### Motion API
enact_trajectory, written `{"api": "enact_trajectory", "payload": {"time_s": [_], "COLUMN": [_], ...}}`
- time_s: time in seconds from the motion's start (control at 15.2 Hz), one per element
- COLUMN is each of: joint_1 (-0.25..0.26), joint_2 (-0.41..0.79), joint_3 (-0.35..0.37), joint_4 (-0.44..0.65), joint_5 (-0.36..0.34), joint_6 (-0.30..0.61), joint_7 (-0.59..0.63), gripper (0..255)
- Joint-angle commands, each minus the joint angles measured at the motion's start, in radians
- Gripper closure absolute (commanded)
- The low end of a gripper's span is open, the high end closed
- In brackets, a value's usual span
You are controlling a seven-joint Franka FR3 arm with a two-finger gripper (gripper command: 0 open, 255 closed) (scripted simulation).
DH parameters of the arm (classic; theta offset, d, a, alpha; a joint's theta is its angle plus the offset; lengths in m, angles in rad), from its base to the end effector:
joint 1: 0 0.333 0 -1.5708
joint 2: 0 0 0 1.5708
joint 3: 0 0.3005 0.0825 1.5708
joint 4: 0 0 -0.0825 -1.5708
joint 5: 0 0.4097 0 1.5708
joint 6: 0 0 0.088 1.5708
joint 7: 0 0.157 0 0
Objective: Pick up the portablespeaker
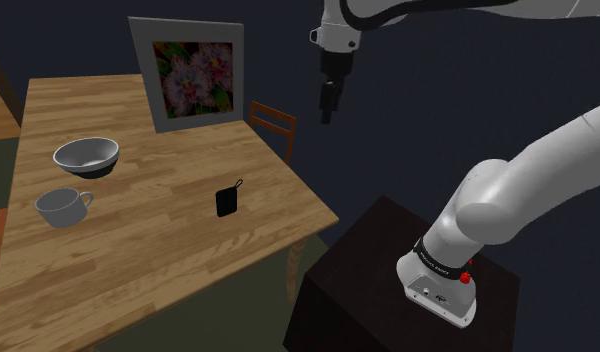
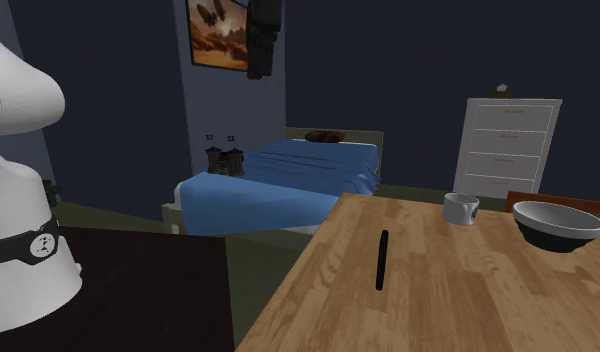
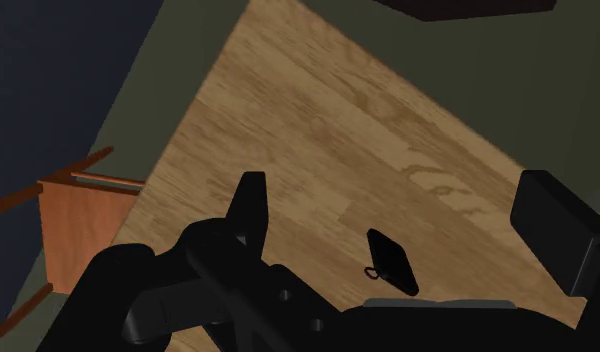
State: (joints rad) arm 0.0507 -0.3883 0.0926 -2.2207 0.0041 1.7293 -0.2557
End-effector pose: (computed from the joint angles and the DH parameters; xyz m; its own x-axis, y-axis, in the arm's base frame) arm 0.4464 0.0660 0.4501 0.9197 0.3772 -0.1088 0.3799 -0.9250 0.0037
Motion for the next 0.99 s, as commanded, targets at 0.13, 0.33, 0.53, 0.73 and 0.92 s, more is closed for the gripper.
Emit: {"api": "enact_trajectory", "payload": {"time_s": [0.13, 0.33, 0.53, 0.73, 0.92], "joint_1": [0.017, 0.030, 0.043, 0.059, 0.078], "joint_2": [0.150, 0.262, 0.374, 0.486, 0.597], "joint_3": [0.015, 0.031, 0.047, 0.062, 0.075], "joint_4": [0.048, 0.100, 0.159, 0.225, 0.298], "joint_5": [-0.038, -0.071, -0.108, -0.150, -0.195], "joint_6": [0.084, 0.131, 0.169, 0.200, 0.223], "joint_7": [-0.072, -0.116, -0.155, -0.190, -0.222], "gripper": [0, 0, 0, 0, 0]}}
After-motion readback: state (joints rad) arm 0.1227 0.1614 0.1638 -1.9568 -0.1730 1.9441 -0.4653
